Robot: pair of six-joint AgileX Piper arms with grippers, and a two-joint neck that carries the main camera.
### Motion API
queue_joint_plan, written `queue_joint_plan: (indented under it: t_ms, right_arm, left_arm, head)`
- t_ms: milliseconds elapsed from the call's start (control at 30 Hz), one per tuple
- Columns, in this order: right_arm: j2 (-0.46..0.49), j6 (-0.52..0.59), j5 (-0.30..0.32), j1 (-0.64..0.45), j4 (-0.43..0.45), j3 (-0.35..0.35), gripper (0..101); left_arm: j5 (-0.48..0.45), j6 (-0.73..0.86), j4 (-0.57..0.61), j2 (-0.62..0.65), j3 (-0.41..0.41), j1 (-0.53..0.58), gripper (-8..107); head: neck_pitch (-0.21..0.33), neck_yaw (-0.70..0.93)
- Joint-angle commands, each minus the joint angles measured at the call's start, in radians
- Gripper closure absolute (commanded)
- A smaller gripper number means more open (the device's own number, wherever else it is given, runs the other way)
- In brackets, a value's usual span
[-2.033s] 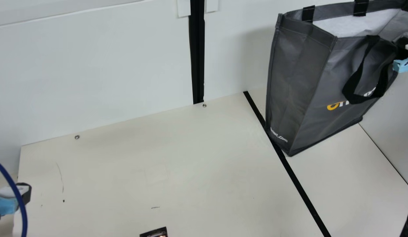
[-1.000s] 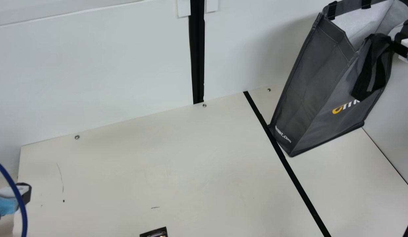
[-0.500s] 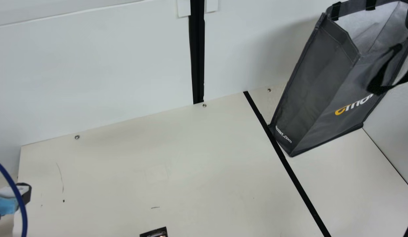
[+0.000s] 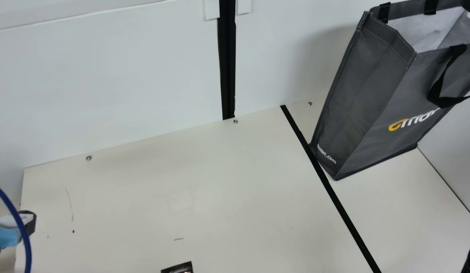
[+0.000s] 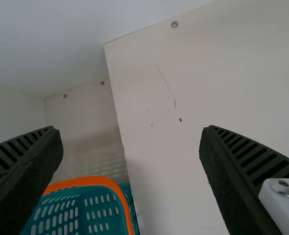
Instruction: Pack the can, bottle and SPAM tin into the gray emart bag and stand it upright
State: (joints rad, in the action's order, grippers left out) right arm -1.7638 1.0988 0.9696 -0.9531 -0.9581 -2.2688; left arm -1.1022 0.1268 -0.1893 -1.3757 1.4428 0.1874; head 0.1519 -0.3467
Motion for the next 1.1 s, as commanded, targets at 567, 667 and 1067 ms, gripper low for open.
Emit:
queue_joint_plan:
  t_ms: [567,667,1067]
  right_arm:
    - [0.106,0.003,0.03,0.232,-0.012,0.103,6]
    - [0.129,0.011,0.03,0.274,-0.008,0.147,6]
    - [0.234,0.042,0.027,0.435,0.022,0.358,6]
  left_arm:
    - [0.0,0.0,0.002,0.0,0.0,0.0,9]
    - [0.0,0.0,0.002,0.0,0.0,0.0,9]
    - [0.0,0.0,0.002,0.0,0.0,0.0,9]
  head:
    - [0.023,-0.002]
    - [0.023,-0.002]
    - [0.023,-0.002]
